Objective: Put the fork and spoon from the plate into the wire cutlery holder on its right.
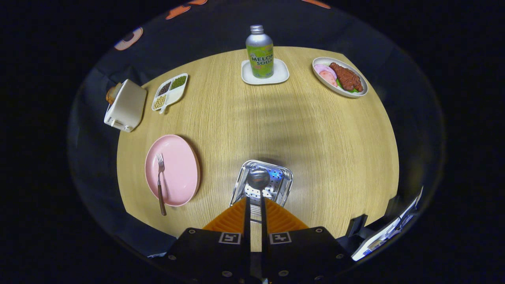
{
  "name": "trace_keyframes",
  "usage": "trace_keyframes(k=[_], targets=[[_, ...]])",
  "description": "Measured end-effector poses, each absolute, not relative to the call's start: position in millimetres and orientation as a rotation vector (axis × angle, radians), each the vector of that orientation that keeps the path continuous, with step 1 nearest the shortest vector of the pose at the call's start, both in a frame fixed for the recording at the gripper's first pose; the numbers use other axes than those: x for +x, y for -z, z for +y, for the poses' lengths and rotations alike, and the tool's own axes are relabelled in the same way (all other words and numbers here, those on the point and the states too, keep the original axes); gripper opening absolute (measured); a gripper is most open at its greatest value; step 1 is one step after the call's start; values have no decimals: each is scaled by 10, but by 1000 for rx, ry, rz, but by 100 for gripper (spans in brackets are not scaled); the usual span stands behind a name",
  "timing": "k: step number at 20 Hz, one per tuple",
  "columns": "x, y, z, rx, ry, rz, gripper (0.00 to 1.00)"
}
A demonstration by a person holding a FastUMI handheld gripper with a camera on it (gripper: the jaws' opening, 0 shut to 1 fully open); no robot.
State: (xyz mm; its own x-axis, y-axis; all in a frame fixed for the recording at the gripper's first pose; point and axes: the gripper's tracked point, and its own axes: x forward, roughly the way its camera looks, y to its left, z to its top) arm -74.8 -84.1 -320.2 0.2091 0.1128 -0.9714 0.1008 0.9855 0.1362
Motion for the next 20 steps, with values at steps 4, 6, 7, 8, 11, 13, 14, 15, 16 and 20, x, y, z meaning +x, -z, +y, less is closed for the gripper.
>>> trace_keyframes(k=[4, 6, 7, 8, 11, 13, 14, 15, 16, 20], targets=[[-448, 2944, -842, 200, 7, 1147, 15], [-310, 2820, -887, 192, 28, 1024, 23], [-259, 2758, -914, 186, 40, 972, 29], [-219, 2686, -917, 180, 46, 924, 34], [-179, 2544, -943, 132, 70, 804, 58], [-163, 2454, -850, 122, 62, 736, 72], [-157, 2401, -824, 118, 60, 699, 76], [-131, 2327, -806, 109, 63, 654, 82], [-107, 2248, -803, 93, 72, 607, 84], [-49, 1803, -767, 29, 125, 398, 87]])
